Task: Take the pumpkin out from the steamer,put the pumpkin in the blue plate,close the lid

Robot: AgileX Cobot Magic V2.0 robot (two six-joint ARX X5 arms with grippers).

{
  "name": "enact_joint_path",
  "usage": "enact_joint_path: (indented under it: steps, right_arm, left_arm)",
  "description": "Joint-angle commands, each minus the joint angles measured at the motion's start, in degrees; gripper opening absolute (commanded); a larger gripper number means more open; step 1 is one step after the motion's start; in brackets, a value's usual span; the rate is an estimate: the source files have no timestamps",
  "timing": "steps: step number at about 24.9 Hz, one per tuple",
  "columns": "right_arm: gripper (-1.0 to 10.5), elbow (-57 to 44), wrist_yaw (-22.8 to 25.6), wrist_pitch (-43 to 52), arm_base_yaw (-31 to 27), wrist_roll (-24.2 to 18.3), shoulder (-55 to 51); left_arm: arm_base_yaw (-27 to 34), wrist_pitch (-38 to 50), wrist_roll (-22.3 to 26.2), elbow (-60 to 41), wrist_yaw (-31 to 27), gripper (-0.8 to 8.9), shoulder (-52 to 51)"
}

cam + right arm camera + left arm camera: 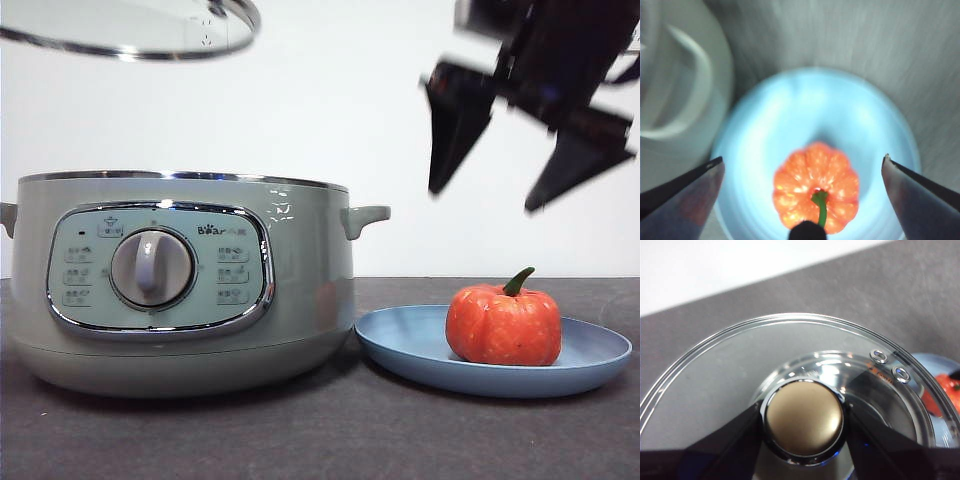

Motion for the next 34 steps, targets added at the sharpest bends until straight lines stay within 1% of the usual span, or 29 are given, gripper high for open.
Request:
enact_joint_path:
  steps: [1, 3, 7, 9, 13, 16, 22, 28, 29, 30, 31, 32, 33, 34]
  right_arm:
    - [5.6, -0.2, 0.44, 0.81, -0.13, 0.5, -4.57]
    - [5.6, -0.2, 0.42, 1.22, -0.52, 0.52, -7.74]
    - [5.6, -0.2, 0.42, 1.16, -0.81, 0.55, -12.5]
    - [5.6, -0.2, 0.46, 1.14, -0.81, 0.9, -14.45]
    - [5.6, -0.2, 3.19, 1.03, -0.81, 1.16, -17.94]
    - [5.6, -0.2, 3.21, 0.31, -0.81, 1.16, -18.75]
    - [5.6, -0.2, 3.21, -0.61, -0.81, 1.16, -18.8]
    - [5.6, -0.2, 3.23, -0.61, -0.81, 1.14, -18.8]
    - [5.6, -0.2, 3.23, -0.63, -0.81, 1.14, -18.8]
    - [5.6, -0.2, 3.23, -0.63, -0.81, 1.14, -18.8]
    - [5.6, -0.2, 3.23, -0.63, -0.81, 1.14, -18.8]
    - [5.6, -0.2, 3.21, -0.63, -0.81, 1.14, -18.8]
    - [5.6, -0.2, 3.23, -0.63, -0.81, 1.14, -18.8]
    - [5.6, -0.2, 3.21, -0.63, -0.81, 1.14, -18.8]
  left_arm:
    - [0.0, 2.86, -0.42, 0.59, 2.93, -0.09, 1.68]
    - [0.0, 2.91, -0.42, 0.59, 4.81, -0.09, 3.67]
    - [0.0, 3.58, -0.37, 0.59, 4.94, -0.09, 7.87]
    - [0.0, 4.55, -0.37, 0.59, 6.19, -0.09, 10.12]
    - [-0.02, 7.06, -0.37, 0.59, 9.03, -0.09, 15.34]
    - [-0.02, 8.87, -0.37, 0.59, 9.16, -0.09, 18.97]
    - [-0.02, 8.61, -0.28, 0.59, 8.87, -0.09, 22.36]
    - [-0.02, 5.7, -0.31, 0.59, 9.09, -0.08, 22.99]
    - [0.0, 5.05, -0.04, 0.59, 8.85, 0.05, 22.99]
    - [0.04, 4.48, 0.28, 0.59, 8.72, 0.3, 22.99]
    - [0.04, 4.33, 0.28, 0.59, 8.7, 1.23, 22.99]
    - [0.04, 4.39, 0.28, 0.59, 8.7, 2.95, 22.99]
    - [0.04, 4.63, 0.26, 0.59, 8.7, 4.11, 22.99]
    - [0.04, 5.05, 0.26, 0.59, 8.72, 4.44, 22.99]
